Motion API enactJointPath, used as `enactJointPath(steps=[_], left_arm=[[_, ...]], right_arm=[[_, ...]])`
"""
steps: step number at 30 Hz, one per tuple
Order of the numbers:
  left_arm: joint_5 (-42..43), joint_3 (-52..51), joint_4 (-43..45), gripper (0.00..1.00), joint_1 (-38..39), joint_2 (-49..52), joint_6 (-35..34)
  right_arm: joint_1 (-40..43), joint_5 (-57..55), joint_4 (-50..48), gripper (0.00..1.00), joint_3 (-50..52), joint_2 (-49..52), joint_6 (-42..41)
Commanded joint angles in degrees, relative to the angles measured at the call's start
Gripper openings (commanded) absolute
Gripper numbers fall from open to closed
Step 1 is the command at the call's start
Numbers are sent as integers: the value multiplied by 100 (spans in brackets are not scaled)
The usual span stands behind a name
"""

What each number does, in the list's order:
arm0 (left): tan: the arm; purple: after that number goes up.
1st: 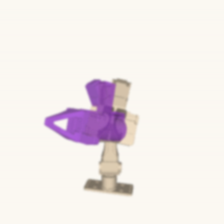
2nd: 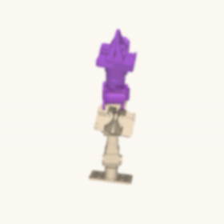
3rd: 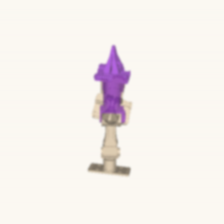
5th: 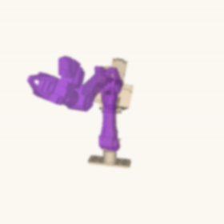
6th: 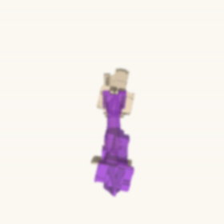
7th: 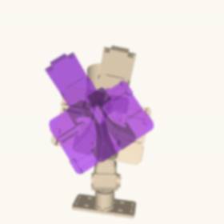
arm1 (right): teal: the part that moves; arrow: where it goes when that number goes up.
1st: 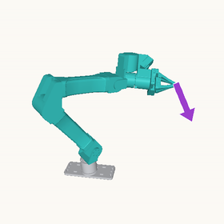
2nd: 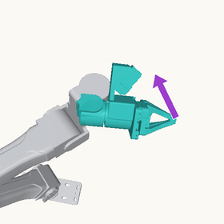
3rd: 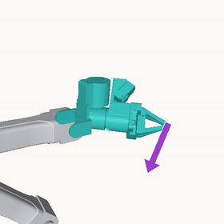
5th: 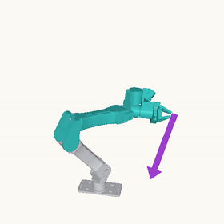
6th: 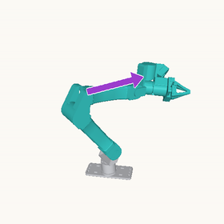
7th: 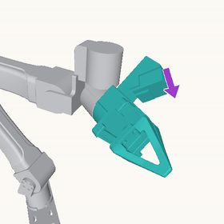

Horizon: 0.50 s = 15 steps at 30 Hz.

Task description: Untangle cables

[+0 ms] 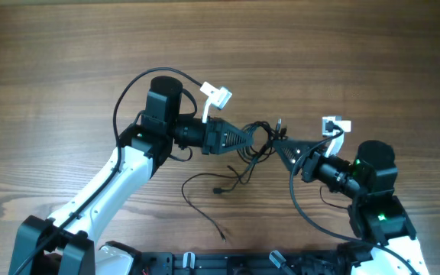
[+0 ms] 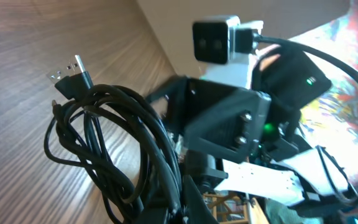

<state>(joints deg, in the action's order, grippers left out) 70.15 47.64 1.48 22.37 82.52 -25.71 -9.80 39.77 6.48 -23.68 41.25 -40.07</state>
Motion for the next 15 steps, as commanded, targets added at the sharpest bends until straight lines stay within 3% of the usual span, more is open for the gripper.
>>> enactJointPath(steps=[1,4,5,8,10,15], left_arm=[[-129,105,33,4,-15,-7,216],[-125,105,31,4,-15,-7,262],[-61,105,31,4,-13,-7,262],[509,105,28,4,-9,-7,289],[970,105,28,4,-9,-7,289],[1375,105,26,4,111,-7,282]], right_arm=[[15,337,83,63,42,-295,-511],[13,-223,302,65,42,-372,-476],[13,-446,328,76,44,-354,-31],[13,-444,68,88,44,-350,1956],[13,-439,-142,95,44,-302,2498],[13,24,-291,92,44,35,2938]])
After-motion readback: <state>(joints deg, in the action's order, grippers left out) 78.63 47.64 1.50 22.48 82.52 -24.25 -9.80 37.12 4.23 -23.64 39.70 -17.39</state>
